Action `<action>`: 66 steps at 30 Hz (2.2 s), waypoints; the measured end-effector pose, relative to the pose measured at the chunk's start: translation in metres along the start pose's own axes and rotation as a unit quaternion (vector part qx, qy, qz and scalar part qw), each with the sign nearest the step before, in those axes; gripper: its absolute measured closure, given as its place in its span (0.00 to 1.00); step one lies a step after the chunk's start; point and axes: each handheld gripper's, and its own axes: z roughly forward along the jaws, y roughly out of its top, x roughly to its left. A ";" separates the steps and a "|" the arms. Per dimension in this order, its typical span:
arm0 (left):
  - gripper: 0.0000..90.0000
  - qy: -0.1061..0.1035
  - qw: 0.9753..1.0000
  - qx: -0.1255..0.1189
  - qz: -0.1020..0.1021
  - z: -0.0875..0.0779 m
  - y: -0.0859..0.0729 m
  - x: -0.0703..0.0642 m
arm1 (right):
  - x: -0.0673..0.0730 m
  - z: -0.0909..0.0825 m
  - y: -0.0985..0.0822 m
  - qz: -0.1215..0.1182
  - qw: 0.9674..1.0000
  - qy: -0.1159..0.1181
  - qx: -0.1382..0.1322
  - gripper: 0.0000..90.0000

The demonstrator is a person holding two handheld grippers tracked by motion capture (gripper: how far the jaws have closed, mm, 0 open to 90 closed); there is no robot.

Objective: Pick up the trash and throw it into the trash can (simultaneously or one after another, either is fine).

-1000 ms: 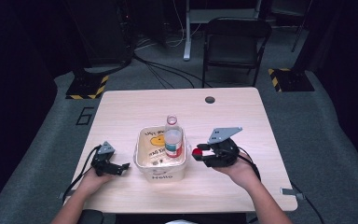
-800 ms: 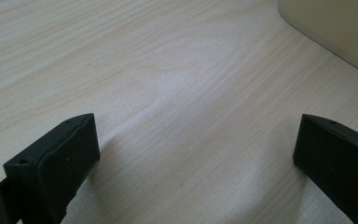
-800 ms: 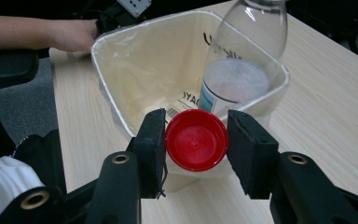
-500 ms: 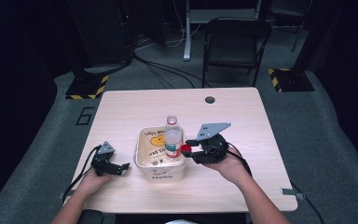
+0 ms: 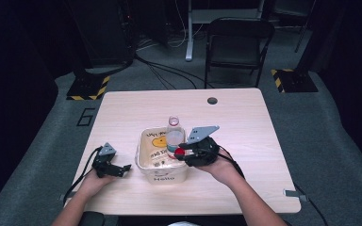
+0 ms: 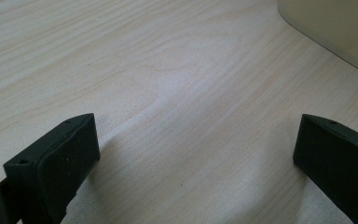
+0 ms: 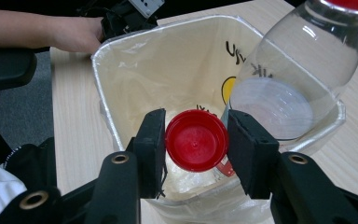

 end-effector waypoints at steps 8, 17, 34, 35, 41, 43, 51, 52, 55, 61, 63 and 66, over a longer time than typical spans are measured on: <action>0.00 0.000 1.000 0.000 0.000 0.000 0.000 0.000 | -0.004 0.001 -0.003 0.007 1.000 -0.007 -0.002 0.56; 0.00 0.000 1.000 0.000 0.000 0.000 0.000 0.000 | -0.001 -0.025 -0.014 0.009 0.999 -0.039 -0.030 0.50; 0.00 0.001 1.000 -0.001 0.000 0.000 0.000 0.000 | -0.020 -0.050 -0.074 0.060 0.994 -0.093 -0.025 0.42; 0.00 0.000 1.000 0.000 0.000 0.000 0.000 0.000 | -0.021 -0.049 -0.078 0.063 0.993 -0.098 -0.022 0.42; 0.00 0.000 1.000 0.000 0.000 0.000 0.000 0.000 | -0.026 -0.045 -0.094 0.079 0.990 -0.113 -0.016 0.40; 0.00 0.000 1.000 0.000 0.000 0.000 0.000 0.000 | -0.028 -0.043 -0.099 0.084 0.990 -0.115 -0.016 0.40; 0.00 0.000 1.000 0.000 0.000 0.000 0.000 0.000 | -0.034 -0.036 -0.113 0.094 0.987 -0.131 0.010 0.37; 0.00 0.001 1.000 0.000 0.000 0.000 0.000 0.000 | -0.034 -0.035 -0.114 0.092 0.987 -0.132 0.013 0.37; 0.00 0.000 1.000 0.000 0.000 0.000 0.000 0.000 | -0.035 -0.034 -0.117 0.096 0.986 -0.133 0.017 0.36; 0.00 0.000 1.000 0.000 0.000 0.000 0.000 0.000 | -0.039 -0.032 -0.124 0.106 0.985 -0.135 0.023 0.29; 0.00 0.000 1.000 0.000 0.000 0.000 0.000 0.000 | -0.042 -0.031 -0.128 0.111 0.984 -0.137 0.033 0.23; 0.00 0.002 1.000 -0.002 0.000 0.000 0.000 0.000 | -0.050 -0.029 -0.135 0.129 0.979 -0.149 0.048 0.16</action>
